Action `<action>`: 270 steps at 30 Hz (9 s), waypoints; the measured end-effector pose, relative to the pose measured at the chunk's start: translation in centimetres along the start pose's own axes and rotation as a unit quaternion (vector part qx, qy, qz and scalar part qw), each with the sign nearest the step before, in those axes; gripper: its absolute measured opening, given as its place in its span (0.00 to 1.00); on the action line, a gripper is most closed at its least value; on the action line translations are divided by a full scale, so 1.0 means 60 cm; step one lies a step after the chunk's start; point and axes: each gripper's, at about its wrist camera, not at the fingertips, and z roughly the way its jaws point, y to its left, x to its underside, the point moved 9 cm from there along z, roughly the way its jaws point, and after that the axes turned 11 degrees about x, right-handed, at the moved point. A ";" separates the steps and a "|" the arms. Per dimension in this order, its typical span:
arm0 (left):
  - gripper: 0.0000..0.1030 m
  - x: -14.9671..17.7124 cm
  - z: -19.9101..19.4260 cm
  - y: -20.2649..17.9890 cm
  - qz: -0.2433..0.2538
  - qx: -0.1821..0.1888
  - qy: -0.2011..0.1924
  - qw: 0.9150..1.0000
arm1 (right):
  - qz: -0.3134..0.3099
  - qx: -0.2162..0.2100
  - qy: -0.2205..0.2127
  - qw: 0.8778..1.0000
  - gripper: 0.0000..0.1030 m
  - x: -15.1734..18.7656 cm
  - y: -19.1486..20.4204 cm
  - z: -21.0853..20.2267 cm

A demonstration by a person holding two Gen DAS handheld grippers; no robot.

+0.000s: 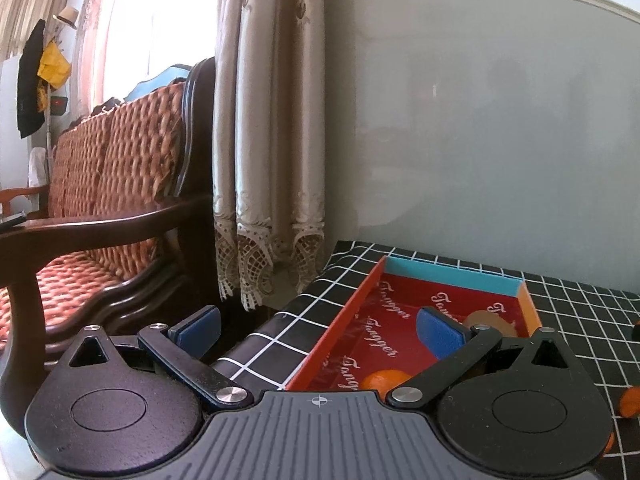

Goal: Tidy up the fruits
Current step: 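Carry the orange chunk with the right tool into the red box, then reach the left tool toward an orange chunk on the table, then close the left tool on the cylindrical orange chunk, then carry the orange chunk with the left tool into the red box and open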

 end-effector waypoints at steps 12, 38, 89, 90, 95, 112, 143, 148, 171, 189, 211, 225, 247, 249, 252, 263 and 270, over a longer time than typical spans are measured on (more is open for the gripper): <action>1.00 -0.006 -0.032 -0.023 0.004 0.010 -0.006 1.000 | -0.003 0.001 -0.015 1.000 0.28 0.011 -0.031 -0.060; 1.00 -0.009 -0.057 0.077 -0.002 -0.034 -0.009 0.999 | -0.048 -0.080 -0.067 0.993 0.28 -0.009 0.127 -0.163; 1.00 -0.013 -0.094 0.045 0.020 0.004 -0.016 1.000 | 0.055 0.005 -0.139 0.989 0.60 0.011 -0.008 -0.212; 1.00 -0.013 -0.096 0.036 0.022 0.010 -0.016 1.000 | 0.063 0.007 -0.138 0.988 0.63 0.015 -0.019 -0.211; 1.00 -0.016 -0.109 -0.027 0.041 0.051 -0.029 0.997 | 0.078 0.023 -0.128 0.988 0.70 0.031 -0.065 -0.205; 1.00 0.025 -0.119 -0.217 0.110 0.163 -0.005 0.981 | 0.059 0.028 -0.112 0.992 0.73 0.052 -0.125 -0.199; 1.00 0.129 -0.057 -0.340 0.151 0.184 0.085 0.968 | 0.047 0.058 -0.104 0.992 0.76 0.067 -0.193 -0.180; 0.91 0.139 -0.037 -0.340 0.142 0.181 0.102 0.968 | 0.041 0.056 -0.101 0.992 0.76 0.069 -0.191 -0.175; 0.88 0.170 -0.009 -0.364 0.082 0.209 0.165 0.960 | 0.034 0.058 -0.105 0.992 0.80 0.071 -0.196 -0.171; 0.31 0.160 0.008 -0.379 0.095 0.209 0.145 0.963 | 0.039 0.061 -0.094 0.993 0.80 0.082 -0.214 -0.162; 0.30 0.120 -0.085 -0.412 0.169 0.245 0.046 0.954 | 0.048 0.062 -0.089 0.993 0.81 0.081 -0.217 -0.149; 0.30 0.055 -0.111 -0.321 0.161 0.200 -0.014 0.967 | 0.036 0.056 -0.089 0.994 0.81 0.082 -0.175 -0.150; 0.30 0.008 -0.055 -0.102 0.108 0.090 -0.017 0.990 | -0.001 0.026 -0.093 0.995 0.81 0.081 -0.056 -0.150; 0.30 0.010 -0.047 -0.082 0.105 0.080 -0.009 0.991 | -0.003 0.023 -0.093 0.995 0.81 0.080 -0.045 -0.151; 0.30 0.016 -0.034 -0.058 0.100 0.069 0.003 0.993 | -0.009 0.019 -0.096 0.995 0.81 0.079 -0.030 -0.152; 0.30 0.035 -0.001 -0.011 0.079 0.058 0.043 0.994 | -0.004 0.011 -0.108 0.994 0.81 0.072 -0.011 -0.165; 0.31 0.035 -0.004 -0.014 0.082 0.057 0.041 0.994 | -0.009 0.007 -0.111 0.994 0.81 0.072 0.000 -0.169</action>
